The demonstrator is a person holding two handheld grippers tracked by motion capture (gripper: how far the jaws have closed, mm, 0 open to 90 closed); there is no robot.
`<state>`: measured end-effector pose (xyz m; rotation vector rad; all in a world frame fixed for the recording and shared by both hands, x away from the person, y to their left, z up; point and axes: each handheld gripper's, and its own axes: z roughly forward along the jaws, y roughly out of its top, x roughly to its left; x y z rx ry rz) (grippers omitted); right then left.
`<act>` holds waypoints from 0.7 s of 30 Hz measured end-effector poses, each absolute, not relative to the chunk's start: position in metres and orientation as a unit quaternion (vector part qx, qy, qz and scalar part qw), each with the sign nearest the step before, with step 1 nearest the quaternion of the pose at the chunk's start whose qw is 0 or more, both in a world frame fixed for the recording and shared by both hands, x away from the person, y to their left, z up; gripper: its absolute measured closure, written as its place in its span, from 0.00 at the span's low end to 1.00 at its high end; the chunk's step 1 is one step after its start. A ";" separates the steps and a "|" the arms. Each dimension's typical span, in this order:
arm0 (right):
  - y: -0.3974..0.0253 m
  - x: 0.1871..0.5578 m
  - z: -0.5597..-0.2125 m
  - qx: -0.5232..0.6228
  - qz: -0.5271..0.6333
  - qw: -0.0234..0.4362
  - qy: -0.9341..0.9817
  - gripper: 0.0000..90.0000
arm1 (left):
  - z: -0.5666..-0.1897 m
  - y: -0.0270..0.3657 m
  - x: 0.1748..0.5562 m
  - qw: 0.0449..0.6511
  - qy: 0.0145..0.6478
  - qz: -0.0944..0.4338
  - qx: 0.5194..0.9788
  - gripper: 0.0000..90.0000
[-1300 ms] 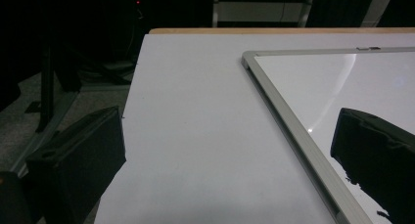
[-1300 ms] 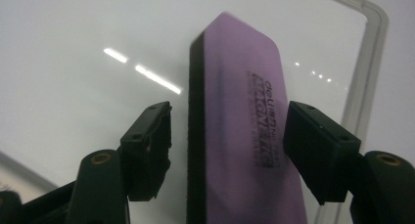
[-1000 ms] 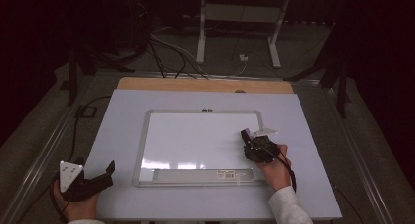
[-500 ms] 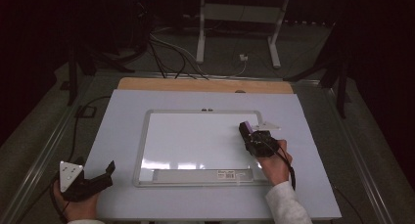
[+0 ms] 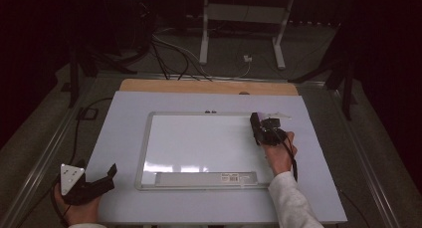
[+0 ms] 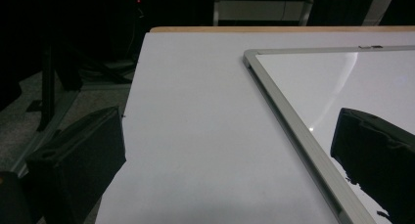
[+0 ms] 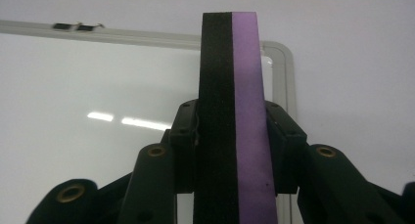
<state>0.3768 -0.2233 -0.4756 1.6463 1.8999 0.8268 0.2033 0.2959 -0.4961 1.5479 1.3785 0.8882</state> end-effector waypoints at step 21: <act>-0.227 0.413 -0.493 0.630 0.283 0.246 0.680 0.69 | -0.496 0.297 0.203 0.433 0.554 0.355 0.616 0.01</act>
